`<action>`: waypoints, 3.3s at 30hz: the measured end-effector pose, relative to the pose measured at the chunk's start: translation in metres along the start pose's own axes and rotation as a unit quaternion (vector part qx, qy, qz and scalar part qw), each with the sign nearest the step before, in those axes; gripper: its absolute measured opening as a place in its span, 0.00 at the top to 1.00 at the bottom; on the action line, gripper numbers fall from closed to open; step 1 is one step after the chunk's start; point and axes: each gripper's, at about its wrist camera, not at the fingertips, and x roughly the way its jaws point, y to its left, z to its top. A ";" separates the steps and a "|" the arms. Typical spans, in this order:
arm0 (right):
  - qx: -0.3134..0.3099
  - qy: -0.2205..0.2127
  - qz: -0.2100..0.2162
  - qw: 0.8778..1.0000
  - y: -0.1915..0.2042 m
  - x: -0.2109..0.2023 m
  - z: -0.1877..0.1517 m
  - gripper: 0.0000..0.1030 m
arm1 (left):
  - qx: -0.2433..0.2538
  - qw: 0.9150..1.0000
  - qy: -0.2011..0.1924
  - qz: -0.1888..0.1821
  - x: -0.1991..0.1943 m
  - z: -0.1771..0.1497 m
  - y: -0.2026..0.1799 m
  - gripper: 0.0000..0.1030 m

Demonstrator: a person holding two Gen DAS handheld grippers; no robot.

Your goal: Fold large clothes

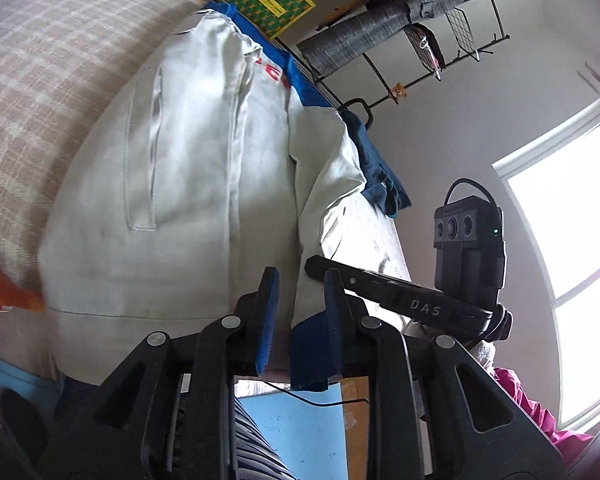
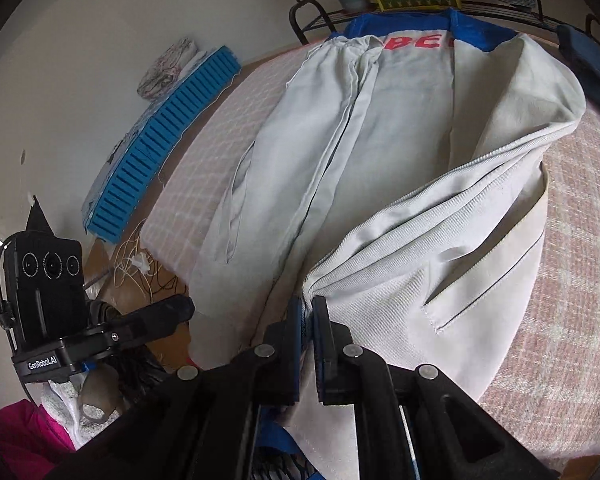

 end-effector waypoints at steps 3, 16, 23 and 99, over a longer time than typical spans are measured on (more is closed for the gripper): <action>-0.006 0.035 -0.011 0.999 0.001 0.034 -0.003 0.97 | -0.016 1.000 -0.003 0.007 -0.004 0.005 0.013 0.55; 0.041 -0.035 0.065 0.996 -0.039 -0.062 -0.033 0.44 | 0.061 0.996 0.048 0.034 0.051 0.012 -0.016 0.40; 0.152 -0.134 0.035 0.979 -0.132 -0.110 -0.004 0.32 | 0.116 0.986 0.091 0.075 0.094 0.013 -0.026 0.38; -0.014 0.017 -0.188 0.982 -0.058 0.086 0.173 0.91 | 0.092 0.985 0.145 0.021 0.091 -0.015 -0.012 0.94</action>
